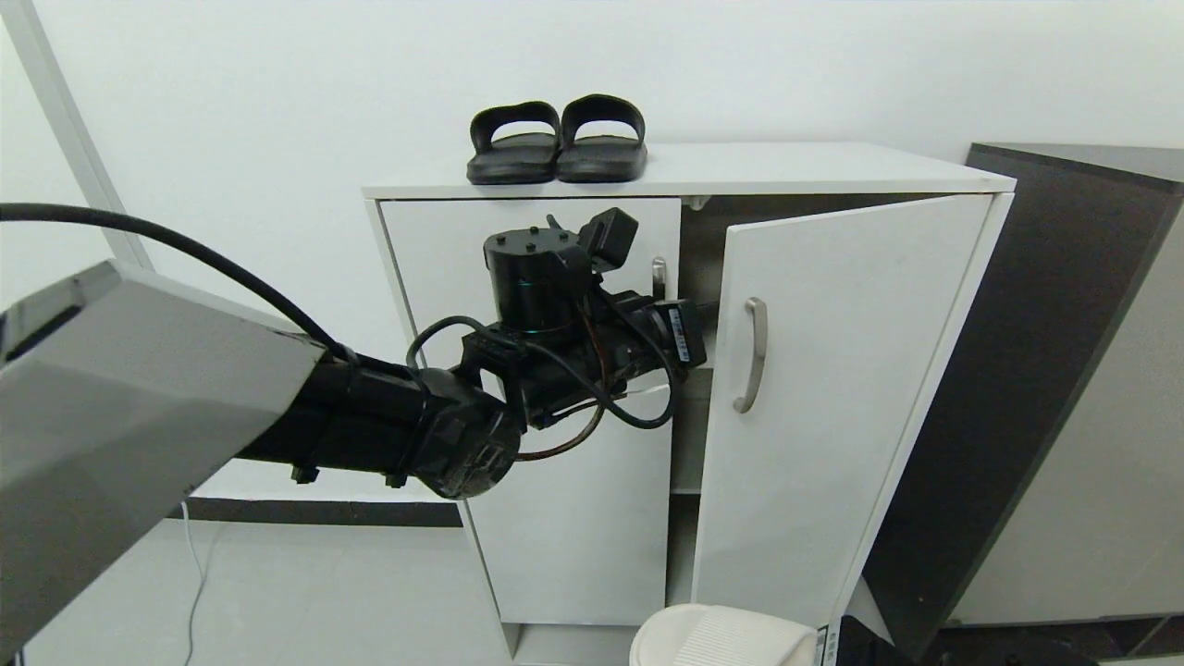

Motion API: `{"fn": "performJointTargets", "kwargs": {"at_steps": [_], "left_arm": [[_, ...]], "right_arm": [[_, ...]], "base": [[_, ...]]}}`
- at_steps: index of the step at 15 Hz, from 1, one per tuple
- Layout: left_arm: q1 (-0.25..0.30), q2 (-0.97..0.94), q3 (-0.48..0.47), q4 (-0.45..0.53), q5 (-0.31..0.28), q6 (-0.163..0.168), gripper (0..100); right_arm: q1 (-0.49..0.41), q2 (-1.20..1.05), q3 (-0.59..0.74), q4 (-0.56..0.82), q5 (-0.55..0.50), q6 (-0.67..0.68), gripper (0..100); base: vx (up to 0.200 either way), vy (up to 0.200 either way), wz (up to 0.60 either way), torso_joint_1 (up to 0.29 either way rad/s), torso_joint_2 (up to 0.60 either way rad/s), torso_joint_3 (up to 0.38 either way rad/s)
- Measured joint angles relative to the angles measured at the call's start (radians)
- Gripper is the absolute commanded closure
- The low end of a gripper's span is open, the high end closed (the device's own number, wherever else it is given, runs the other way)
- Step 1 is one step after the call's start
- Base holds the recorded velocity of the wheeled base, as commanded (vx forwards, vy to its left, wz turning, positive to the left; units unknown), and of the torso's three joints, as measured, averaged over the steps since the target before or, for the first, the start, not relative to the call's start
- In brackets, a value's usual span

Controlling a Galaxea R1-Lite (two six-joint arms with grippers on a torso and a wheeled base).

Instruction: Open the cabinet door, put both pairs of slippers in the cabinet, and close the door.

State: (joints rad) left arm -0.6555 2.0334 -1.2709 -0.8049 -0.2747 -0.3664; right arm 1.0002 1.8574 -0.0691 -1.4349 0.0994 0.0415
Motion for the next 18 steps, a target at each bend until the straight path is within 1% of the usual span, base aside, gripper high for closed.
{"fn": "performJointTargets", "kwargs": {"at_steps": [3,4,5,6,8,12,14,15,16,17,18], "left_arm": [[0.002,0.014,-0.003,-0.016,0.018,0.001,100],[-0.005,0.015,0.007,-0.046,0.018,0.002,100],[-0.020,0.012,0.037,-0.100,0.018,0.004,100],[-0.051,0.008,0.087,-0.150,0.018,0.006,100],[-0.105,-0.007,0.146,-0.196,0.016,0.010,100],[-0.115,-0.018,0.171,-0.237,0.022,0.010,100],[-0.110,-0.027,0.187,-0.235,0.043,0.013,100],[-0.098,-0.042,0.198,-0.220,0.070,0.014,100],[-0.081,-0.061,0.209,-0.194,0.120,0.023,100],[-0.054,-0.086,0.222,-0.155,0.192,0.042,100],[-0.017,-0.114,0.232,-0.127,0.250,0.055,100]], "right_arm": [[0.002,0.011,0.001,-0.001,0.000,0.000,100],[0.006,0.013,0.002,-0.001,0.000,0.000,100],[0.010,0.014,0.002,0.000,0.002,0.000,100],[0.015,0.014,0.002,-0.001,0.001,0.000,100],[0.020,0.015,0.003,-0.001,0.000,0.001,100],[0.020,0.016,0.003,-0.002,-0.001,0.001,100],[0.020,0.018,0.002,-0.003,-0.005,0.003,100],[0.009,0.022,-0.001,-0.017,-0.008,0.008,100],[-0.009,0.027,-0.002,-0.041,-0.008,0.009,100],[-0.035,0.037,-0.008,-0.076,-0.009,0.009,100],[-0.066,0.053,-0.021,-0.098,-0.016,0.009,100]], "base": [[-0.200,0.000,0.00,0.002,0.00,-0.001],[-0.200,0.000,0.00,-0.007,0.01,0.002],[-0.200,0.000,0.00,0.002,0.01,0.002],[-0.200,0.000,0.00,0.002,0.00,0.002],[0.000,0.000,0.00,0.000,0.00,0.000],[0.000,0.000,0.00,0.000,0.00,0.000],[0.000,0.000,0.00,0.000,0.00,0.000],[0.000,0.000,0.00,0.000,0.00,0.000],[0.000,0.000,0.00,0.000,0.00,0.000],[0.000,0.000,0.00,0.000,0.00,0.000],[0.000,0.000,0.00,0.000,0.00,0.000]]}}
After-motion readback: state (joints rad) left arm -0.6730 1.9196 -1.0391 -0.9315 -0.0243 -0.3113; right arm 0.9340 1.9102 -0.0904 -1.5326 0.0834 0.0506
